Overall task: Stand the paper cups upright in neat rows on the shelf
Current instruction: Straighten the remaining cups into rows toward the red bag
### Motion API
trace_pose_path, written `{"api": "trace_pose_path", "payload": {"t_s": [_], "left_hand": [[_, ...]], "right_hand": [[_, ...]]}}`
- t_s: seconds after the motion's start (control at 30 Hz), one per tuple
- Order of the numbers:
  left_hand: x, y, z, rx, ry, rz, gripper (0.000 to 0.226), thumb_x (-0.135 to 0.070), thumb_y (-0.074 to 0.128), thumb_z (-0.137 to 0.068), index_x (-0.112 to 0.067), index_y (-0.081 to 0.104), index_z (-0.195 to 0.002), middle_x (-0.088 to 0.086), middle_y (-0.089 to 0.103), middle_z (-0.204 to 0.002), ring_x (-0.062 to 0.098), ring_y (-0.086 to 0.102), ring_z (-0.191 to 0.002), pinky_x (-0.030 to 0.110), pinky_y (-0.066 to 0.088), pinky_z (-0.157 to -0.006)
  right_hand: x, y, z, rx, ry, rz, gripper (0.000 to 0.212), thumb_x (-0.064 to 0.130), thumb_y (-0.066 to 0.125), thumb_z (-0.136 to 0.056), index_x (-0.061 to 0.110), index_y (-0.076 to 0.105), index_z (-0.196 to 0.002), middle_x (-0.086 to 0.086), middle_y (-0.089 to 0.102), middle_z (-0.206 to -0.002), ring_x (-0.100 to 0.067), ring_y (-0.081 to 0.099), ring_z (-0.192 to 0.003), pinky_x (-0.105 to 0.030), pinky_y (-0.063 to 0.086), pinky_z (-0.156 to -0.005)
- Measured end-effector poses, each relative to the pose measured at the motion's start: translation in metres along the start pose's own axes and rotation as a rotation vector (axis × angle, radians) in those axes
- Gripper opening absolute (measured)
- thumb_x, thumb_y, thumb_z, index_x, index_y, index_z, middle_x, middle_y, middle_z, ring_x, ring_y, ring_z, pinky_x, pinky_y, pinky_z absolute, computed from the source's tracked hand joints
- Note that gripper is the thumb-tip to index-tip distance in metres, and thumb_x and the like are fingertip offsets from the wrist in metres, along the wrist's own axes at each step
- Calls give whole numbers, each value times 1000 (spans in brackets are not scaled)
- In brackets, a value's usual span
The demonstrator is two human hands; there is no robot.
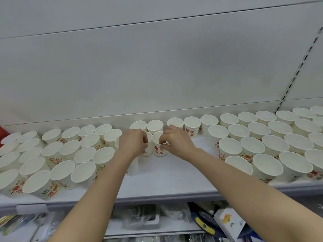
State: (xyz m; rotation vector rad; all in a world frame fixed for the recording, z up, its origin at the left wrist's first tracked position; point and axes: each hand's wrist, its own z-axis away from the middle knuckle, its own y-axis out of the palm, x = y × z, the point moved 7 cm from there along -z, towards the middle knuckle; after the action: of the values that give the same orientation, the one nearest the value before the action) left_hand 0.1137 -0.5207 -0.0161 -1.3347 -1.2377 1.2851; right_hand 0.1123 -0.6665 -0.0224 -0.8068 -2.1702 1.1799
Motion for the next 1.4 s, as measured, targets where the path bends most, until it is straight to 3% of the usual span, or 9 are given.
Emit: {"api": "trace_pose_path", "payload": {"t_s": [0.17, 0.3, 0.4, 0.57, 0.67, 0.8, 0.9, 1.17, 1.4], "left_hand": [[-29, 0, 4, -60, 106, 72, 12, -19, 62, -73, -24, 70, -80, -6, 70, -77, 19, 62, -80, 28, 49, -62], [-75, 9, 10, -55, 260, 117, 6, -21, 61, -76, -26, 63, -74, -6, 68, -79, 18, 61, -82, 26, 37, -56], [-98, 11, 9, -79, 338, 156, 9, -26, 67, -79, -26, 70, -88, -6, 70, -89, 17, 61, -90, 27, 39, -62], [-100, 8, 7, -106, 407, 158, 33, -33, 77, -76, -28, 69, -107, -7, 67, -105, 17, 54, -99, 28, 34, -69], [-99, 7, 8, -134, 388, 124, 21, -30, 75, -77, -29, 72, -98, -6, 67, -97, 19, 55, -96, 28, 32, -65], [-111, 10, 12, -158, 378, 159, 8, -27, 71, -78, -27, 74, -85, -4, 68, -87, 19, 58, -90, 29, 44, -64], [-121, 12, 14, -190, 392, 150, 7, -29, 71, -79, -27, 73, -85, -6, 70, -87, 19, 57, -92, 27, 35, -62], [-108, 13, 12, -238, 300, 282, 7, -28, 72, -78, -26, 75, -84, -6, 70, -84, 17, 59, -87, 29, 43, -65], [-109, 24, 7, -271, 361, 269, 15, -38, 71, -80, -27, 74, -90, -6, 69, -87, 18, 58, -91, 31, 46, -68]], "right_hand": [[-25, -20, 18, -19, 144, 35, 7, 14, 75, -68, 17, 68, -65, 4, 62, -64, -23, 49, -70, -29, 33, -52], [-62, -48, 46, -2, 283, 126, 9, 13, 74, -70, 18, 69, -66, 4, 63, -67, -22, 52, -73, -27, 30, -53], [-78, -56, 56, 47, 366, 164, 6, 14, 70, -74, 17, 69, -70, 4, 63, -73, -19, 51, -78, -27, 28, -55], [-83, -57, 57, 64, 331, 241, 9, 7, 70, -71, 16, 68, -69, -1, 64, -72, -25, 54, -73, -27, 24, -55], [-77, -54, 56, 74, 266, 253, 10, 15, 76, -65, 17, 68, -68, -1, 64, -68, -26, 55, -70, -28, 27, -57], [-74, -53, 56, 78, 213, 295, 22, 8, 77, -52, 19, 57, -51, 3, 55, -51, -23, 49, -56, -27, 31, -52], [-83, -55, 61, 77, 220, 314, 26, 6, 77, -48, 20, 55, -48, 4, 55, -49, -23, 48, -54, -25, 30, -52], [-80, -68, 52, -66, 205, 214, 15, 32, 73, -76, 19, 69, -69, 4, 64, -68, -21, 55, -70, -26, 27, -57], [-95, -80, 42, -115, 300, 178, 6, 20, 69, -79, 20, 69, -73, 2, 64, -69, -23, 56, -73, -28, 38, -54]]}}
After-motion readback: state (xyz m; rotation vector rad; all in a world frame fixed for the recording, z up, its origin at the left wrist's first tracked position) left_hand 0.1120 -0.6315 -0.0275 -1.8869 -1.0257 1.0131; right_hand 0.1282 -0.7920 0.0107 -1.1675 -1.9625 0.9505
